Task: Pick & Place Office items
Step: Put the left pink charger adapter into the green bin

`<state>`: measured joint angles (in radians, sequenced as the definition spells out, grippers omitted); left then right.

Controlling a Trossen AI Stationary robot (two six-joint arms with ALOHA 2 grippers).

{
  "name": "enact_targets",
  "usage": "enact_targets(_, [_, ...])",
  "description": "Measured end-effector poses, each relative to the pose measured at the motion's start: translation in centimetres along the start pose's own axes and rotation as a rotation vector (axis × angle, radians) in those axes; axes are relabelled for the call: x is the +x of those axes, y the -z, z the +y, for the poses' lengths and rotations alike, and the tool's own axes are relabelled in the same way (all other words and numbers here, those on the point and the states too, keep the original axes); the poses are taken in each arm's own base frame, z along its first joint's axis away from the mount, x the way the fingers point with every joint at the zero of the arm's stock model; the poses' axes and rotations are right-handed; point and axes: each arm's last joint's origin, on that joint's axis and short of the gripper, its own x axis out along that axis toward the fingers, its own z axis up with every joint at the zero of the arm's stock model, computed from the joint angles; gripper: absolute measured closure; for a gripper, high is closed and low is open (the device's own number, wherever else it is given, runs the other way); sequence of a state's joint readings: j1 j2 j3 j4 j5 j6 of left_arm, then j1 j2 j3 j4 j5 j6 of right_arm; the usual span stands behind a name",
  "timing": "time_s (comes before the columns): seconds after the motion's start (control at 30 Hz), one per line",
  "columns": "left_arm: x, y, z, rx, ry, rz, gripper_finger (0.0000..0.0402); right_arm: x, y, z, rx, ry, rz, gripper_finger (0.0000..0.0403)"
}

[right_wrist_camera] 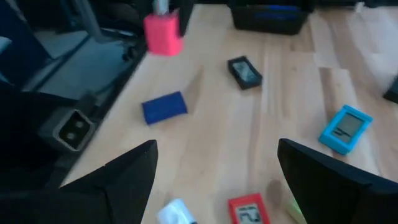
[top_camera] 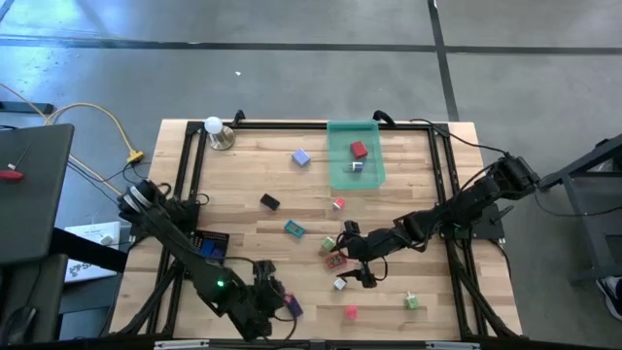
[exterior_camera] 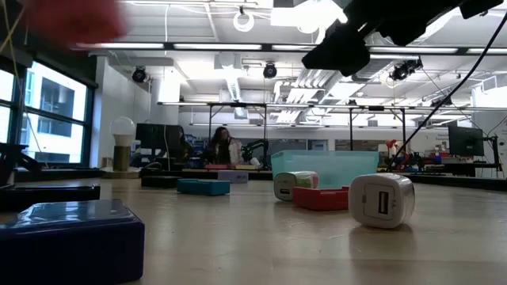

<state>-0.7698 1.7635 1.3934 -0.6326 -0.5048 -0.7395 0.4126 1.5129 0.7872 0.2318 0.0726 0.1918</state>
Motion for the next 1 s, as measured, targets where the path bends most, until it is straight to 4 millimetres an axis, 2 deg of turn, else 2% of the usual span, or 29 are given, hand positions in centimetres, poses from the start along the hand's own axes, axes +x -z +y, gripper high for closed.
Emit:
enact_targets(0.07, [-0.4,-0.9,0.5,-0.03,-0.047,-0.083,0.0254,0.0,-0.1,0.1,0.005,-0.015,-0.007,0.0082])
enact_targets(0.2, [0.5,-2.5,1.6,-0.078,-0.088,-0.167,0.0254,0.0,-0.4,0.1,0.004,-0.025,-0.044,0.0082])
enact_targets(0.43, [2.4,-5.5,4.1,-0.156,-0.128,-0.256,0.0254,0.0,-0.6,-0.3,-0.028,0.13,-0.081,0.0082])
enact_targets(0.67, [3.5,-6.8,5.8,-0.17,-0.161,-0.281,0.0254,0.0,-0.7,-0.3,-0.029,0.139,-0.088,0.0082])
enact_targets(1.0, [4.1,-7.8,6.0,-0.139,-0.121,-0.333,0.0254,-0.1,-0.7,-0.4,-0.051,0.165,-0.09,0.0082])
